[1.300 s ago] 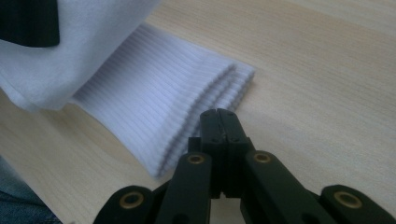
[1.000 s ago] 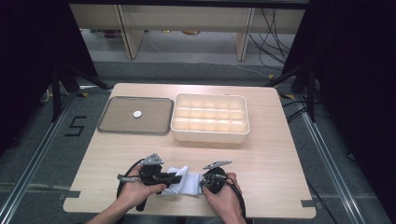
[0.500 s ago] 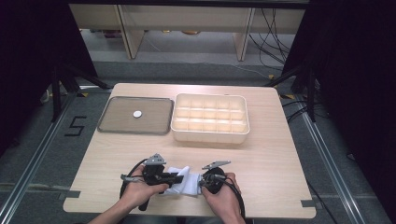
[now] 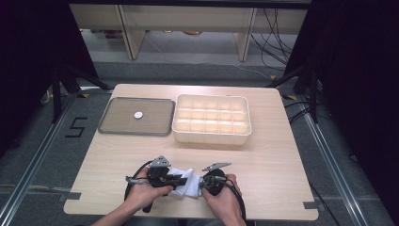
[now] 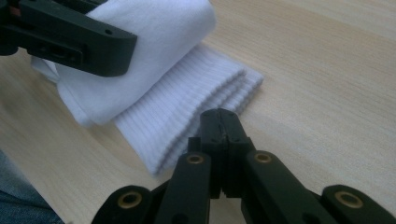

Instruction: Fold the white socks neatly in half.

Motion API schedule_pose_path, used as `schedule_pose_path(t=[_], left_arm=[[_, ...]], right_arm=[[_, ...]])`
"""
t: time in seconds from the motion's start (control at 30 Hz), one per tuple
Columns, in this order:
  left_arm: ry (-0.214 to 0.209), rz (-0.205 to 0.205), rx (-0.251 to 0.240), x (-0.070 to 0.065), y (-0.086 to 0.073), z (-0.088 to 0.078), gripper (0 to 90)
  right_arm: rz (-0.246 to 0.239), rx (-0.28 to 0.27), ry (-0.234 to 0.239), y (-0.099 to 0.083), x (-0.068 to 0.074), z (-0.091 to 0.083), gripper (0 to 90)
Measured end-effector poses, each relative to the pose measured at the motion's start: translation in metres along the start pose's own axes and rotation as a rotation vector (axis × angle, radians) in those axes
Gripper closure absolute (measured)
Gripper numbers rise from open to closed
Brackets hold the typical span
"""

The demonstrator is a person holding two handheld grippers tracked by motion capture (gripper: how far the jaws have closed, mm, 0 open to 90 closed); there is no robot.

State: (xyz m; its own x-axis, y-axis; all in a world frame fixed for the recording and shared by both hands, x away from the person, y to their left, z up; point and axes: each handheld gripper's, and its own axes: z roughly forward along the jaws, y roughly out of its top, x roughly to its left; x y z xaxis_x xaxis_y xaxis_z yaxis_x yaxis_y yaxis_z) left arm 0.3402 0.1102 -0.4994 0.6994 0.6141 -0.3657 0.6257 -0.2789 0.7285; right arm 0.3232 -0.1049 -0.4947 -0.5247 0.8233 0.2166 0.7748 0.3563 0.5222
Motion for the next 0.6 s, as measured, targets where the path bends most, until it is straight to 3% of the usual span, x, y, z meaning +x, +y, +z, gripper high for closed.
schedule_pose_path(t=[0.1,0.13,0.17,0.23,0.33,0.37,0.47,0.53,0.6], left_arm=[[0.0,0.004,0.002,-0.0003,0.0004,0.0009,78.0],[0.001,0.004,0.005,-0.0002,0.0007,0.0013,77.8],[-0.004,0.004,0.007,0.0001,0.0008,0.0016,77.6],[0.014,-0.005,0.009,-0.001,0.001,0.0022,77.0],[-0.004,-0.008,0.0,-0.0005,0.0013,0.0044,75.8],[-0.004,-0.006,0.002,-0.0004,0.0015,0.0046,75.4],[0.013,-0.008,0.006,-0.002,0.0019,0.0053,73.5],[0.008,-0.007,0.002,-0.002,0.0015,0.0072,71.6],[-0.009,-0.001,0.005,-0.0017,0.0021,0.0077,70.3]], right_arm=[[0.001,0.0,0.002,0.0,0.0002,0.0001,90.0],[-0.018,0.001,-0.021,0.0001,-0.0016,0.0008,90.0],[-0.016,-0.002,0.002,0.0001,-0.0008,0.0007,90.0],[0.007,0.003,0.001,-0.0004,0.0003,0.0007,89.7],[-0.002,0.001,0.001,-0.0004,-0.0004,0.0005,88.9],[-0.005,0.003,-0.019,-0.0005,-0.0009,0.0008,88.8],[0.004,0.003,-0.008,-0.0007,0.0001,0.0007,88.7],[0.005,-0.003,0.011,-0.0008,0.0005,-0.0009,88.3],[0.004,0.004,-0.009,-0.0006,-0.0008,-0.0009,88.1]])
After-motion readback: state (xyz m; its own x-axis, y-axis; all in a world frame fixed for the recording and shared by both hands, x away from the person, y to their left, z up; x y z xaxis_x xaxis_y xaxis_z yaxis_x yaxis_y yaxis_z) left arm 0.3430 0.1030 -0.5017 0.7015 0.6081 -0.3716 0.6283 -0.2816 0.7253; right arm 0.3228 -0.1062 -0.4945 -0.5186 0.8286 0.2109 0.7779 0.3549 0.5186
